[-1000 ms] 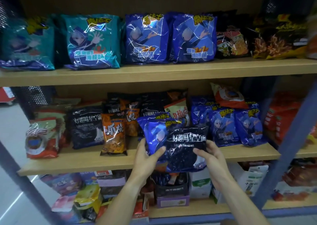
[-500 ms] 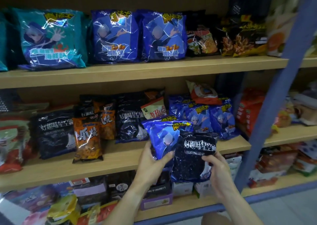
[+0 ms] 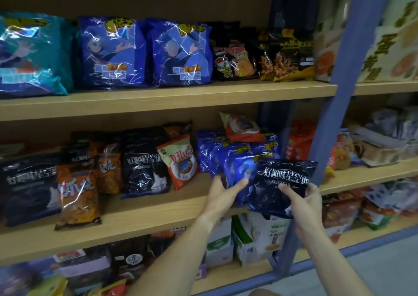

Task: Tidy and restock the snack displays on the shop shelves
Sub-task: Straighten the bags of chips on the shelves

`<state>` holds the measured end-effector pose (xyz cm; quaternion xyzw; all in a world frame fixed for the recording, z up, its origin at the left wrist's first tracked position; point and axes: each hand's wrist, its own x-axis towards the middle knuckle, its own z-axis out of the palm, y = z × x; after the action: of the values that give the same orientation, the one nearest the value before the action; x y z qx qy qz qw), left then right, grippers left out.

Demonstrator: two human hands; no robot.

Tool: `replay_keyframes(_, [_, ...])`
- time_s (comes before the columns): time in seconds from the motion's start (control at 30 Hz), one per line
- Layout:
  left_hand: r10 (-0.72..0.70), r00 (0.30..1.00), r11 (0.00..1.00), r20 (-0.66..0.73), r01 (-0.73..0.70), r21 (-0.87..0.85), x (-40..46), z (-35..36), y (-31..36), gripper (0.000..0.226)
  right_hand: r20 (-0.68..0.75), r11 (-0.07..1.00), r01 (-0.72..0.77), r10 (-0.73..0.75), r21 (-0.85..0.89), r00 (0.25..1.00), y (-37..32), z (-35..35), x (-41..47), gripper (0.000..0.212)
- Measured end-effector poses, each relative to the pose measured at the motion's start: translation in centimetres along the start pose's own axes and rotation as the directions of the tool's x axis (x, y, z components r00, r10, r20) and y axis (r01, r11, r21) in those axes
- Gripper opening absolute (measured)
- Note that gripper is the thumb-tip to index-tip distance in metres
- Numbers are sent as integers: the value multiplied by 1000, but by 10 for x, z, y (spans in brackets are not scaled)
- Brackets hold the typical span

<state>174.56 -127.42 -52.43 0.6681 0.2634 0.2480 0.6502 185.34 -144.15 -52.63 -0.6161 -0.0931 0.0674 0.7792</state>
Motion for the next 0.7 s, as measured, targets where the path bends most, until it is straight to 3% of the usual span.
replay_keyframes(0.1, [44,995,986,-92,-28,167,8,19,-2,40,-80,993,82,-89,-89,993,1,8,9,49])
replay_keyframes(0.23, [122,965,943,-232,-40,332,13,27,2,37,-38,992,84,-88,-94,995,-2,6,7,47])
replay_keyframes(0.33, [128,962,886,-240,-2,464,20,29,3,40,156,980,140,-118,-142,981,4,0,3,36])
replay_keyframes(0.43, [130,971,767,-201,30,641,25,28,3,33,325,960,161,-81,-227,942,19,-2,5,36])
replay_keyframes(0.57, [102,993,787,-57,-46,616,20,4,4,16,379,961,144,-45,-237,924,26,5,8,45])
replay_keyframes(0.63, [127,991,807,-50,-74,586,22,-12,4,9,391,951,171,-59,-258,918,31,7,11,45])
replay_keyframes(0.7, [184,979,795,-86,-97,599,25,-22,6,29,382,939,185,-63,-291,922,34,7,13,44])
